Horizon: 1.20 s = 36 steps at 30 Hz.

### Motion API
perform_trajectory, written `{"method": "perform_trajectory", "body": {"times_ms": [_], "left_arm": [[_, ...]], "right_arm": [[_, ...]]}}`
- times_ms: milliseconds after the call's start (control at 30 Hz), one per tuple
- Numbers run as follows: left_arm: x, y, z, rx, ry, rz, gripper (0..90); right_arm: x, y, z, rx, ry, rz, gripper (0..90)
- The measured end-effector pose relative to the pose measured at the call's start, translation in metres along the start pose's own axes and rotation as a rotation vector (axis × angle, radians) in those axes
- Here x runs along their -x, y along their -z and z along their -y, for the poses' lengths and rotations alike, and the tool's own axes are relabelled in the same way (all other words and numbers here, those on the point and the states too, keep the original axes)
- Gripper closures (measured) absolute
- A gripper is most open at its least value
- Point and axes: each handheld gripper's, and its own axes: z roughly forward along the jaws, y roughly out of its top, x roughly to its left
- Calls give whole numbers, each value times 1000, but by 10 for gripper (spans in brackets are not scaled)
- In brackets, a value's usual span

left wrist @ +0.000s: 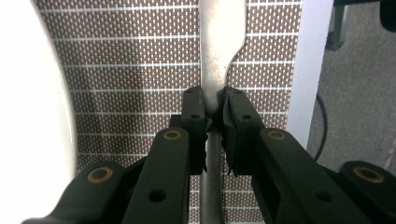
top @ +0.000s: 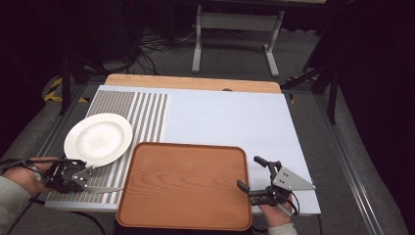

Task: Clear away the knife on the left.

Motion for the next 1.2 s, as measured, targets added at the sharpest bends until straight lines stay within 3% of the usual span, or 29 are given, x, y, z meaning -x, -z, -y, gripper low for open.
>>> {"method": "perform_trajectory", "body": {"times_ms": [200, 400, 533, 700, 767, 833, 1200], "left_arm": [[0, 2, -1, 1, 16, -14, 800], [2, 15, 0, 14, 29, -32, 801], [4, 23, -1, 42, 31, -27, 801], [4, 37, -3, 95, 75, -37, 800], [2, 43, -3, 112, 168, -30, 801], [1, 47, -3, 128, 214, -18, 800], [-3, 62, -2, 224, 363, 11, 800]], "right_arm": [[2, 1, 0, 4, -4, 4, 50], [-1, 1, -3, 10, 13, 8, 51], [-1, 1, -3, 13, 12, 9, 52], [0, -1, -4, 13, 10, 4, 52], [0, -1, -4, 11, 12, 5, 52], [1, -1, -3, 7, 9, 6, 51], [4, 1, -2, 8, 2, 13, 51]]}}
